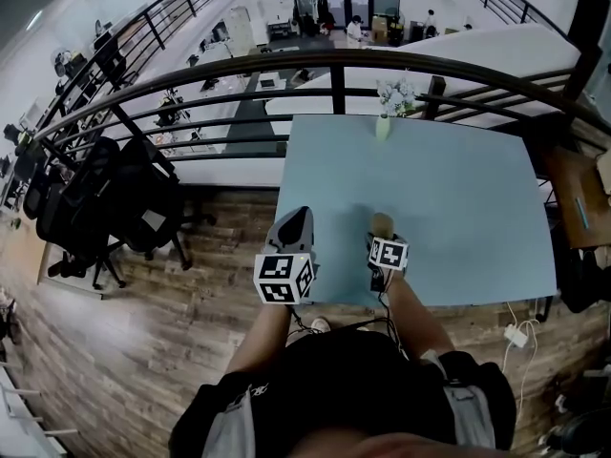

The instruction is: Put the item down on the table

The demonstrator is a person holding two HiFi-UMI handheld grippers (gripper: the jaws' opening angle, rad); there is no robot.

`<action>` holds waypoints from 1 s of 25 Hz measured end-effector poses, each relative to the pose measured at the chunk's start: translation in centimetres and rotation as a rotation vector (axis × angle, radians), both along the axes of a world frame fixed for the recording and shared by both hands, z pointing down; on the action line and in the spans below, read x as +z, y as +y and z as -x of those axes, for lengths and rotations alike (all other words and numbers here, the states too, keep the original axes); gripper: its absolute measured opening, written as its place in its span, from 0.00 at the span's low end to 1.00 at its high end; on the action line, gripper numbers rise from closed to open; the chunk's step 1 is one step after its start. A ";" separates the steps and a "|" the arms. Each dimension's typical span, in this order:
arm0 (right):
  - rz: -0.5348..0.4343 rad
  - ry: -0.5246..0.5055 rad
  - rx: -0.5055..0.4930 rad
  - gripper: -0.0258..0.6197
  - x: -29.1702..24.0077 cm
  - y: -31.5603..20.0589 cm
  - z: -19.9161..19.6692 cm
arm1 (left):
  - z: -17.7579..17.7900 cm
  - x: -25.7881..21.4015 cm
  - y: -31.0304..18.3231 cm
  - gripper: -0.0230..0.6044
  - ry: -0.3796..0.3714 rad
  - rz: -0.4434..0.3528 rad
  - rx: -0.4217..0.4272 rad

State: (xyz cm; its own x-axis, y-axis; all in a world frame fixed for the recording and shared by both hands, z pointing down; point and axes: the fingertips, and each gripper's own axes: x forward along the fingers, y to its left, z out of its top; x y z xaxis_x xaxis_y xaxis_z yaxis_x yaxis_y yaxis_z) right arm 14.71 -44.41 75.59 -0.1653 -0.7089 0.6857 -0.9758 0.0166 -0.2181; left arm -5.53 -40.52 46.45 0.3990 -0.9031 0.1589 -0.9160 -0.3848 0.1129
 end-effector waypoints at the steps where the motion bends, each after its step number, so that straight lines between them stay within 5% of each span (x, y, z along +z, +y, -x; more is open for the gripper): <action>1: 0.007 0.002 0.001 0.61 0.4 0.1 0.0 | 0.1 0.0 0.1 0.05 0.002 -0.001 -0.001; 25: 0.127 -0.051 0.045 0.62 4.7 1.1 -0.5 | -0.2 0.0 -0.6 0.05 -0.002 -0.003 0.012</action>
State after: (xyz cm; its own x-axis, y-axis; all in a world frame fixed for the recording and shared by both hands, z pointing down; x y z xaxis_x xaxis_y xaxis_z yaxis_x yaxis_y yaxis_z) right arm 15.17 -43.28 80.25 -0.1723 -0.6242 0.7621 -0.9625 -0.0578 -0.2650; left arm -5.32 -41.12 46.46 0.4099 -0.8985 0.1571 -0.9114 -0.3966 0.1100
